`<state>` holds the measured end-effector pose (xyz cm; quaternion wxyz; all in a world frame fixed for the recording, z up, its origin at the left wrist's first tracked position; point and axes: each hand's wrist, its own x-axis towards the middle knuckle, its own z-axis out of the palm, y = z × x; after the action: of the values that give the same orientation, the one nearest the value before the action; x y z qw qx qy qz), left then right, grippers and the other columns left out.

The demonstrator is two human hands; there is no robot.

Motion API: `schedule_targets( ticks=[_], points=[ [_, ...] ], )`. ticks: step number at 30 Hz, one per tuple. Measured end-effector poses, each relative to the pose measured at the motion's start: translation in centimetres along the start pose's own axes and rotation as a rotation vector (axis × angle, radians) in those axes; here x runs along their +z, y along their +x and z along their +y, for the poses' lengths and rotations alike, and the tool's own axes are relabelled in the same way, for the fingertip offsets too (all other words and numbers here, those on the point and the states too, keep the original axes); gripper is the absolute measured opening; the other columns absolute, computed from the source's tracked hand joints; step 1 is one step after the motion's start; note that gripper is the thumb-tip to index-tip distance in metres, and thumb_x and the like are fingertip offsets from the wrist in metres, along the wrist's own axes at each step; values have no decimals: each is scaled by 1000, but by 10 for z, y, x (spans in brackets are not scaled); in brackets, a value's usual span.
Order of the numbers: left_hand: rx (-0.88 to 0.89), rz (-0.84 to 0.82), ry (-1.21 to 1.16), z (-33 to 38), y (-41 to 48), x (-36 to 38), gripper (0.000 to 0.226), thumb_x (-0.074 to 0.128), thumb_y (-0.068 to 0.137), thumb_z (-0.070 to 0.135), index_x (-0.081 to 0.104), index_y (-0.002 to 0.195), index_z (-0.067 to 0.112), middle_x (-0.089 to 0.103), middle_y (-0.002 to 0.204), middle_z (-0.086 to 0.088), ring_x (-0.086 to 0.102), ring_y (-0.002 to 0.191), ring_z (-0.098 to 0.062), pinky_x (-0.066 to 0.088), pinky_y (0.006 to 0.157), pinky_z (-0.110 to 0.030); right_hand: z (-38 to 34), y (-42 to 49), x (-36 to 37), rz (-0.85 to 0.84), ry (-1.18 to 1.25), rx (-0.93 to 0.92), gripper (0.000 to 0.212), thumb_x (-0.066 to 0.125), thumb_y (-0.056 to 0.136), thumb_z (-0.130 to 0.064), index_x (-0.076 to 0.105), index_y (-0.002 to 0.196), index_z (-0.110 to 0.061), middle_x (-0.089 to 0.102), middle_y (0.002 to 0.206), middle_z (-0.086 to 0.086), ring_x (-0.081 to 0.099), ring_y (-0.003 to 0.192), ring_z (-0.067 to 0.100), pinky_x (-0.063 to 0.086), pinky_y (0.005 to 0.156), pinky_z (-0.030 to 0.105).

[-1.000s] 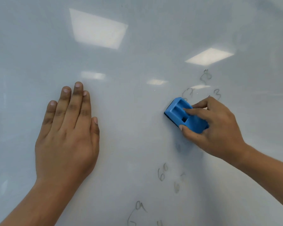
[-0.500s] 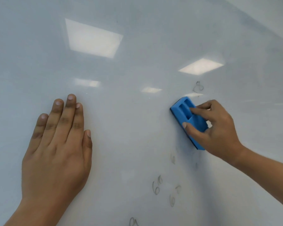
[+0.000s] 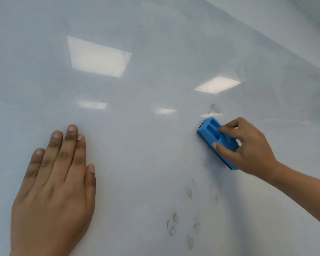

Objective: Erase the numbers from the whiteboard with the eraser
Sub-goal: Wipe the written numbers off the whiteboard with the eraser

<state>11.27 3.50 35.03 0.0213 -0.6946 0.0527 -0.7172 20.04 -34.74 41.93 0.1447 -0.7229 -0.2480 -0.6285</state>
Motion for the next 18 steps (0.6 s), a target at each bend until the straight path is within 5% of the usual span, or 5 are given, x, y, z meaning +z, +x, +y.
schedule_targets(
  ticks=[4,9,14,18],
  points=[
    [11,19,-19,-2,-1,4,56,29,104,26,33,154,1,26,165,-12,19,154,-27,18,123,-52,10,26,1,65,38,288,56,65,84,-53,66,127,-16,52,106,-7,55,95,15,50,85,35],
    [40,37,-20,-5,-1,9,56,29,103,25,33,153,1,27,164,-13,15,155,-25,26,119,-60,3,19,-5,-67,-54,-115,52,57,88,-57,70,120,-18,55,107,-4,56,84,20,48,75,34],
    [51,62,-56,-7,0,13,56,30,103,24,30,154,2,25,165,-13,14,155,-26,33,111,-69,27,46,-2,75,-21,342,58,63,88,-51,61,133,-15,48,104,-8,52,93,14,45,82,29],
    [58,70,-60,-9,0,15,56,31,103,23,29,155,1,24,165,-14,14,155,-28,33,110,-70,11,21,-6,-38,-20,-39,52,64,85,-55,69,121,-17,52,102,-7,56,84,17,49,74,32]
  ],
)
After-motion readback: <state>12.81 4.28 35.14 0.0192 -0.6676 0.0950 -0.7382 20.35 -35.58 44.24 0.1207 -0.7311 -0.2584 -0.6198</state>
